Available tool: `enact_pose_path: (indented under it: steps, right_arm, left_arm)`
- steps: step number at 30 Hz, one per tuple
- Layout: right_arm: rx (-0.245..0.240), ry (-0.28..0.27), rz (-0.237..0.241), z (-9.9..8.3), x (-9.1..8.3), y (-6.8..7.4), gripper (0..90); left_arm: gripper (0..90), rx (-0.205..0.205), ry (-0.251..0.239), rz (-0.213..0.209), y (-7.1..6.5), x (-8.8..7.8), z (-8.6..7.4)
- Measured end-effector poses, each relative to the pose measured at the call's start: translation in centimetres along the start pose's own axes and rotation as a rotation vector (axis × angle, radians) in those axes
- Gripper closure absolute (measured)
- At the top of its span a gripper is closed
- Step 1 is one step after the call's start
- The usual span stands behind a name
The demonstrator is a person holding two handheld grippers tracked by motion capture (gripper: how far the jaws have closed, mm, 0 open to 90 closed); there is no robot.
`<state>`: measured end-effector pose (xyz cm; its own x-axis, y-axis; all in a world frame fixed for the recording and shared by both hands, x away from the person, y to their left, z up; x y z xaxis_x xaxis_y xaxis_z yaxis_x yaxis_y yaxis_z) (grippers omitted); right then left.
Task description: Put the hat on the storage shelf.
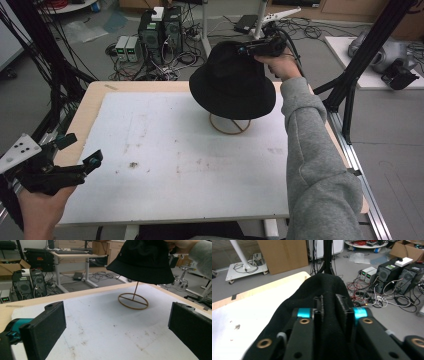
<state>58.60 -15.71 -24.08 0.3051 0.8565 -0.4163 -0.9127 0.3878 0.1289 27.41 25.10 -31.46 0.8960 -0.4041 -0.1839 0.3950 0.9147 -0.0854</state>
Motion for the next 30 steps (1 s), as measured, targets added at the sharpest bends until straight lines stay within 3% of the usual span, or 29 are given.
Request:
enact_pose_path:
  steps: [2,7,8,9,14,18,25,30]
  right_arm:
    - [0.003,-0.001,-0.003,0.0,0.0,0.0,71.3]
    - [0.025,-0.006,-0.032,-0.1,-0.3,-0.2,49.3]
    - [0.025,-0.006,-0.032,-0.1,-0.3,-0.2,49.3]
    - [0.052,-0.020,-0.039,0.0,-0.4,-0.4,38.7]
    - [0.068,-0.044,-0.043,0.1,-0.8,-0.5,12.6]
    - [0.039,-0.081,-0.034,0.7,-1.4,0.1,8.9]
    - [0.024,-0.091,-0.038,1.1,-2.0,0.7,8.9]
    - [-0.008,-0.096,-0.008,1.0,-2.7,1.9,8.9]
  left_arm:
    - [1.7,-0.001,0.000,0.000,0.0,0.0,0.0]
    - [1.7,0.001,0.002,-0.002,0.0,0.1,0.0]
    - [1.7,0.001,0.002,-0.002,0.0,0.1,0.0]
    - [1.7,-0.001,0.000,-0.003,-0.1,0.1,0.0]
    - [1.7,-0.001,-0.001,-0.009,-0.2,0.3,0.0]
    - [1.7,-0.002,-0.001,-0.014,-0.3,0.4,0.0]
    - [1.7,0.000,-0.001,-0.019,-0.4,0.5,0.1]
    - [1.7,-0.003,-0.006,-0.021,-0.5,0.5,0.2]
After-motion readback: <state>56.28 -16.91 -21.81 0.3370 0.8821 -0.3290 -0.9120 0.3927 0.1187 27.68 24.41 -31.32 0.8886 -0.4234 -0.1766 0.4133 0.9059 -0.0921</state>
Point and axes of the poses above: each handheld gripper's, and its own axes: x roughly forward along the jaws, z roughly out of its top, y roughly to its left, the point moved 8 cm from there along x, roughly forward along the jaws, and after that the axes turned 8 degrees about z, right-handed, at the moved point
